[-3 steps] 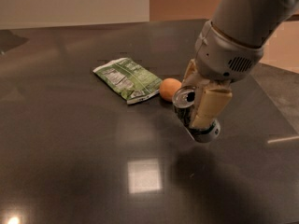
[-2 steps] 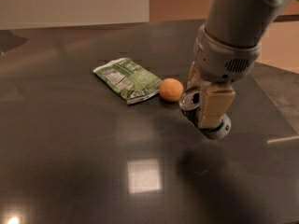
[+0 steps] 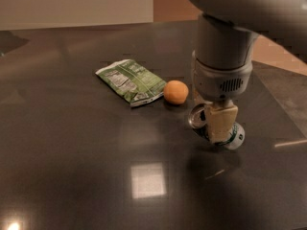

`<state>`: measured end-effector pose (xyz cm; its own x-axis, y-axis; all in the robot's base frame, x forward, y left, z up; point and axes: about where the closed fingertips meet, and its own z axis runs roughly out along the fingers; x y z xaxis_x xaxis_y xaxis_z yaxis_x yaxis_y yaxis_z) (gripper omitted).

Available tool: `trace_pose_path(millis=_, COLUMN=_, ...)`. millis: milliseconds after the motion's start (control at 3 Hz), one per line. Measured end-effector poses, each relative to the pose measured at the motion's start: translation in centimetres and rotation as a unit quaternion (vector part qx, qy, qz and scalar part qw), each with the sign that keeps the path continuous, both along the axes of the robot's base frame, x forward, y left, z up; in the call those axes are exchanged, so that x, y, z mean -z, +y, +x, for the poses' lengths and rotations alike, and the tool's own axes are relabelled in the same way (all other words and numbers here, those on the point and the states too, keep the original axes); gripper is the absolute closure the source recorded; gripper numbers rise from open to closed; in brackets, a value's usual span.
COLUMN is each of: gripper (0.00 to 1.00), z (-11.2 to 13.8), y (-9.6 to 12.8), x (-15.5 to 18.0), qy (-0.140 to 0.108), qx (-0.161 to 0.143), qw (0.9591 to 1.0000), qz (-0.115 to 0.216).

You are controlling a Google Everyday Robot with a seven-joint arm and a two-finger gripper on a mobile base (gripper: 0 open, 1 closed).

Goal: Knock 7up can over

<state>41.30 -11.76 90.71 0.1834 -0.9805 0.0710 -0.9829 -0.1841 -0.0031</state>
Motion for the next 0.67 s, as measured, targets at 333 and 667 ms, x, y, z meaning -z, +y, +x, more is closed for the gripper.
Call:
trace_pose_path(millis=333, gripper=0.37, z=-0.3, y=0.0, x=1.3, qy=0.011, qx=-0.007, qw=0.9998, qz=-0.017)
trace_pose_path(millis=667, gripper=0.13, z=-0.8, y=0.2, x=2.4, qy=0.023, qx=-0.018, qw=0.9992, qz=-0.027)
